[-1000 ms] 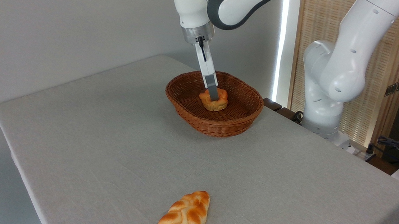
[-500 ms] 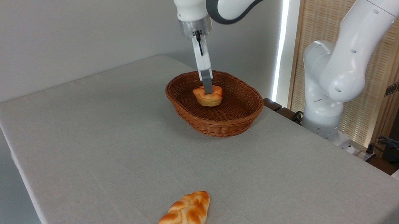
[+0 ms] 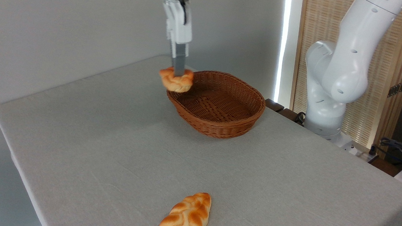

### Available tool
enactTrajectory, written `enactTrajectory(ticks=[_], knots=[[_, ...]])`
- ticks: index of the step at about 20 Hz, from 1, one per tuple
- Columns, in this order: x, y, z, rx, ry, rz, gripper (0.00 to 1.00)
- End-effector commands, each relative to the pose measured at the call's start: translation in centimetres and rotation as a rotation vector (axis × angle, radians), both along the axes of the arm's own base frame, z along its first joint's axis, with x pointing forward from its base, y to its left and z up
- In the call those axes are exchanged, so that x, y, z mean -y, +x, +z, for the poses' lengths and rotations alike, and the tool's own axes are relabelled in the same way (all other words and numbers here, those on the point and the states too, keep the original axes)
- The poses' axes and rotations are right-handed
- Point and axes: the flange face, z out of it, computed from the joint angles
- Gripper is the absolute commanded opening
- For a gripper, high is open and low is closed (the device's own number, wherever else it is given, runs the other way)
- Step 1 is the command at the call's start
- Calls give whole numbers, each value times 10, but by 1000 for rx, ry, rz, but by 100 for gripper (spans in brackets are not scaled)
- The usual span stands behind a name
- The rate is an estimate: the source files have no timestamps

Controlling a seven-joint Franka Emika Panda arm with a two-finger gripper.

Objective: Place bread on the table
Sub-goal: 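Lift the roll out of the basket and carry it beside the basket, then lower the roll onto the table and open the gripper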

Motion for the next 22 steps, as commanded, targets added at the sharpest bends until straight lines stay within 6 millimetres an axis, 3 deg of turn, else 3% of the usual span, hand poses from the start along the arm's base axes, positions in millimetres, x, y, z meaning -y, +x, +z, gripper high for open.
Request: enactTrajectory(ticks=[1, 4, 6, 9, 10, 11, 18, 22], knots=[[5, 91, -13, 32, 147, 89, 42], [2, 136, -48, 57, 166, 133, 45], [6, 154, -80, 63, 179, 139, 65], [13, 168, -107, 78, 183, 138, 86], [14, 169, -108, 86, 179, 140, 97], [14, 169, -108, 86, 179, 140, 100], [11, 168, -99, 91, 167, 192, 100], [-40, 166, -47, 114, 110, 394, 100]])
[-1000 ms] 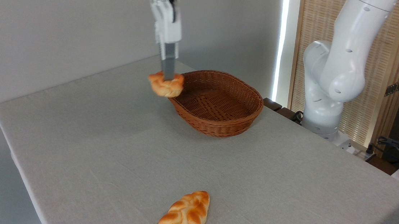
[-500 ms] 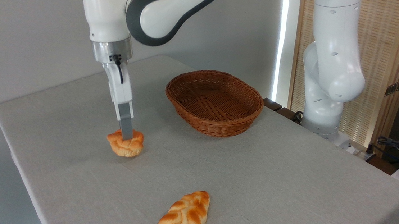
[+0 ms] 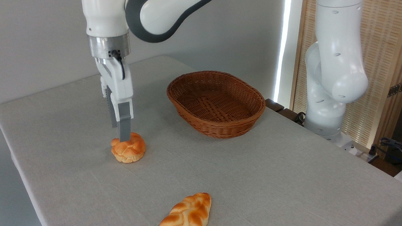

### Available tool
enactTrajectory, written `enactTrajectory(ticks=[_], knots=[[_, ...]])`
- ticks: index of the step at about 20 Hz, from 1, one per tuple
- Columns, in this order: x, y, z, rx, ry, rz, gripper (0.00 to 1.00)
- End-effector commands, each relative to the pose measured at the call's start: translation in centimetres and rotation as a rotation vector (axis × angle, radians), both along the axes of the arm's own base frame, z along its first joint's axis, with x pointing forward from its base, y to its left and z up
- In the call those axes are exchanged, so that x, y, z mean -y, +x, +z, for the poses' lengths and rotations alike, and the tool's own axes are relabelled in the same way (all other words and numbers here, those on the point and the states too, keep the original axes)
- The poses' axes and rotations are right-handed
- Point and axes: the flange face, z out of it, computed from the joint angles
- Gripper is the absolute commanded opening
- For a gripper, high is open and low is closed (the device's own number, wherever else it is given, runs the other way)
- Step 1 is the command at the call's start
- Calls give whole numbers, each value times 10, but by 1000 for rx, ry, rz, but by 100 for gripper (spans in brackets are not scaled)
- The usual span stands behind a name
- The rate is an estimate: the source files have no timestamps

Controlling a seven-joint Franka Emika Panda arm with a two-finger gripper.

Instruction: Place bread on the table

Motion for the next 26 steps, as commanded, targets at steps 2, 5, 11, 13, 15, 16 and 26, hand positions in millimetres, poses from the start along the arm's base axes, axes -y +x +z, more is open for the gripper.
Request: enactTrajectory(ticks=[2, 5, 11, 13, 15, 16, 26], knots=[[-75, -13, 66, 23, -43, 190, 100], [-101, -22, 98, -35, -21, 229, 100], [-143, -25, 141, -89, -55, 224, 100], [-155, -21, 141, -86, -54, 251, 100], [-157, -19, 142, -81, -52, 252, 100], [-157, -16, 143, -78, -51, 255, 100], [-156, -14, 147, -63, -40, 250, 100]])
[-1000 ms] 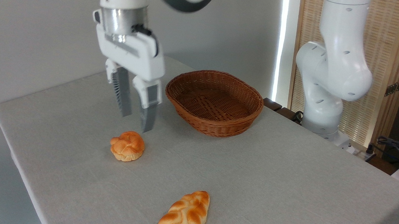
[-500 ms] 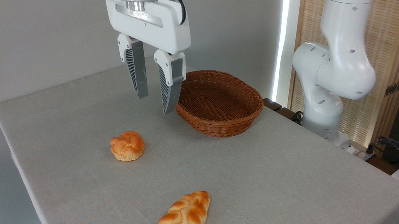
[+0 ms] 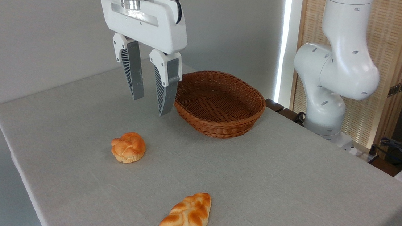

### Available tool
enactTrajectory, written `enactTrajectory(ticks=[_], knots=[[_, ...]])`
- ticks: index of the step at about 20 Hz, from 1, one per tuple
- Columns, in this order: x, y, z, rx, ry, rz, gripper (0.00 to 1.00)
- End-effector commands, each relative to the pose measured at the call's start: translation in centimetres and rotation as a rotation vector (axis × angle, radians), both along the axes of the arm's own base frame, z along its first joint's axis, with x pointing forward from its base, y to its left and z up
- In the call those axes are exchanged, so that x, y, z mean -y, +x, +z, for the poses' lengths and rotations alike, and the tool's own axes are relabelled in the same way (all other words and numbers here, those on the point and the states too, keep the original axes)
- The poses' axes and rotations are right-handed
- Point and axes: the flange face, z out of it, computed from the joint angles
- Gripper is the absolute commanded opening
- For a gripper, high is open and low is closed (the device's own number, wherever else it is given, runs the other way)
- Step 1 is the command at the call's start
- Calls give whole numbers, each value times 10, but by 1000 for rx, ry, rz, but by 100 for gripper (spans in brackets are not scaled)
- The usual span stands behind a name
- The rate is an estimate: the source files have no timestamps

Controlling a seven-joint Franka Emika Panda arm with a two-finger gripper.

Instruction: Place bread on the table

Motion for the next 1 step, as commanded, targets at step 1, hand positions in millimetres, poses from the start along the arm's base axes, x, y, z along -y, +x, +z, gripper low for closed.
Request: enactTrajectory(ticks=[1], knots=[[-3, 2, 4, -7, -1, -8, 100]])
